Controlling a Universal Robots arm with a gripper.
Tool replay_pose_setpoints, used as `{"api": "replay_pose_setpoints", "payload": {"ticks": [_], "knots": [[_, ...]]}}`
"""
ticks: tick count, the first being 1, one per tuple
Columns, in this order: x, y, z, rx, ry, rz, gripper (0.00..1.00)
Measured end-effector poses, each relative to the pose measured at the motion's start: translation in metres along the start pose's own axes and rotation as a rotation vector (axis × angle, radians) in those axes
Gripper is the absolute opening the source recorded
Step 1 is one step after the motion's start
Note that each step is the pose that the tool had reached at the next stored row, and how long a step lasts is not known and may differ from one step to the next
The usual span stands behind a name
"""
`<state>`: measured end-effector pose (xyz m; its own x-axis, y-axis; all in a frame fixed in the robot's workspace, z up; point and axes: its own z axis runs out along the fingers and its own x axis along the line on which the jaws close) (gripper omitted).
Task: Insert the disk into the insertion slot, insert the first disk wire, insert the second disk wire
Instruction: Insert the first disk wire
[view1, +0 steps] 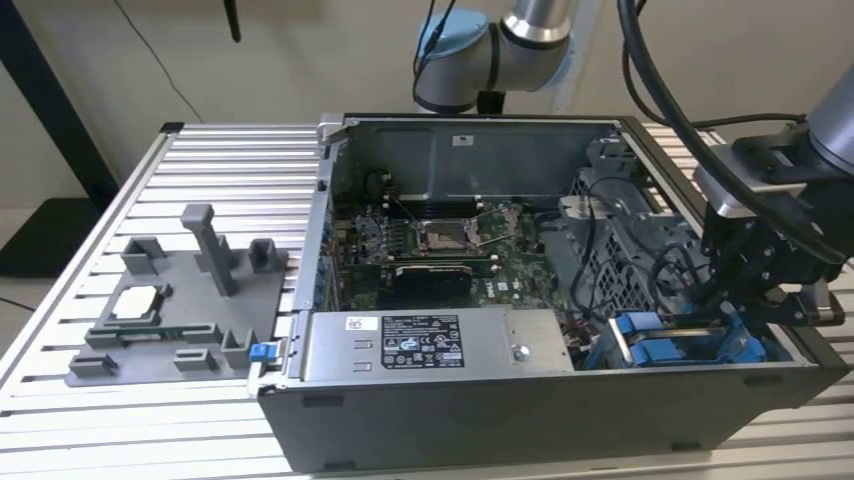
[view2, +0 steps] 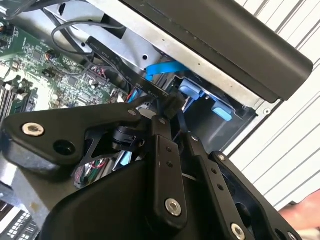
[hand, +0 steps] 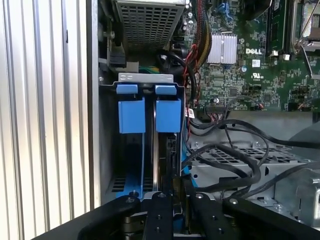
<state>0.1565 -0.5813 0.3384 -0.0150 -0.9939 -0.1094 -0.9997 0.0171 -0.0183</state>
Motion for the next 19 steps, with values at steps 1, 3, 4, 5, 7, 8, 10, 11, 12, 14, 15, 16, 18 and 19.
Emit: {"api": "replay_pose_setpoints", "payload": {"ticks": [1, 3, 4, 5, 7, 8, 10, 11, 12, 14, 15, 16, 18, 19], "knots": [[0.0001, 0.0000, 0.0016, 0.0005, -0.0001, 0.000, 0.00], [0.0005, 0.0001, 0.0047, 0.0011, 0.0017, 0.000, 0.00], [0.0006, 0.0001, 0.0055, 0.0013, 0.0021, 0.000, 0.00], [0.0006, 0.0001, 0.0062, 0.0014, 0.0015, 0.000, 0.00], [0.0008, 0.0001, 0.0071, 0.0013, 0.0002, 0.000, 1.00], [0.0007, 0.0001, 0.0070, 0.0012, 0.0001, 0.000, 1.00], [0.0004, 0.0001, 0.0044, 0.0011, -0.0005, 0.000, 1.00], [0.0001, 0.0000, 0.0014, 0.0011, -0.0008, 0.000, 1.00], [-0.0002, -0.0001, -0.0018, 0.0012, -0.0010, 0.000, 1.00], [-0.0012, -0.0002, -0.0101, 0.0012, -0.0008, 0.000, 1.00], [-0.0016, -0.0003, -0.0145, 0.0012, -0.0008, 0.000, 1.00], [-0.0021, -0.0003, -0.0186, 0.0012, -0.0007, 0.000, 1.00], [-0.0030, -0.0005, -0.0264, 0.0012, -0.0006, 0.000, 1.00], [-0.0034, -0.0006, -0.0306, 0.0012, -0.0007, 0.000, 1.00]]}}
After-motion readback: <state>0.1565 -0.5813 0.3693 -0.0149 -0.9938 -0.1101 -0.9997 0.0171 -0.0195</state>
